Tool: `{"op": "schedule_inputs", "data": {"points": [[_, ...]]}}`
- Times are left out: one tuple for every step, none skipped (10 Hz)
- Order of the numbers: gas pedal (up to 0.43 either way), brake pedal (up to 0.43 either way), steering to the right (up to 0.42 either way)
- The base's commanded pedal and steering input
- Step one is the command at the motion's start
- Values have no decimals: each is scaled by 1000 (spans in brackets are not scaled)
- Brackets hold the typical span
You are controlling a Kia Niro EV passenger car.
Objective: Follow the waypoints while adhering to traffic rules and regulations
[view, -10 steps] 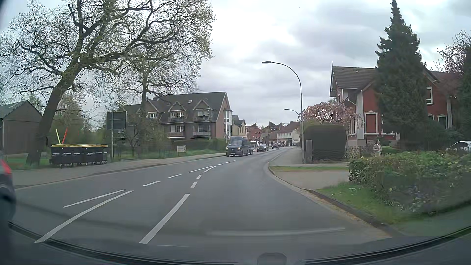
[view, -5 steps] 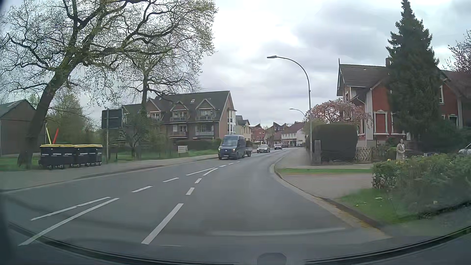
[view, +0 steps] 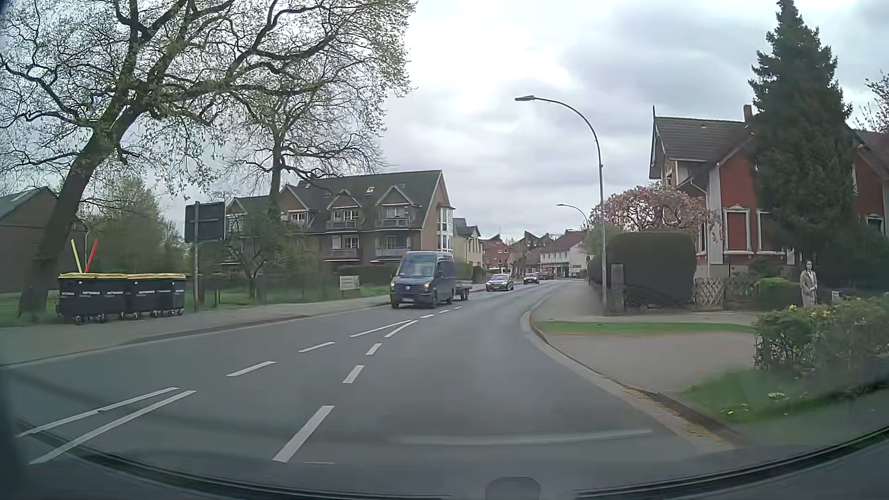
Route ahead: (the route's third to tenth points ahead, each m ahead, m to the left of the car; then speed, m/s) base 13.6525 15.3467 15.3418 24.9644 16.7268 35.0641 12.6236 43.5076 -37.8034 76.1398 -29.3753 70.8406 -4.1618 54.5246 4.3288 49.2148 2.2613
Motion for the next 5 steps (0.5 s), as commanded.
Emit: {"op": "schedule_inputs", "data": {"points": [[0,122,-69],[0,122,-76],[0,116,-84],[0,122,-95],[0,122,-104]]}}
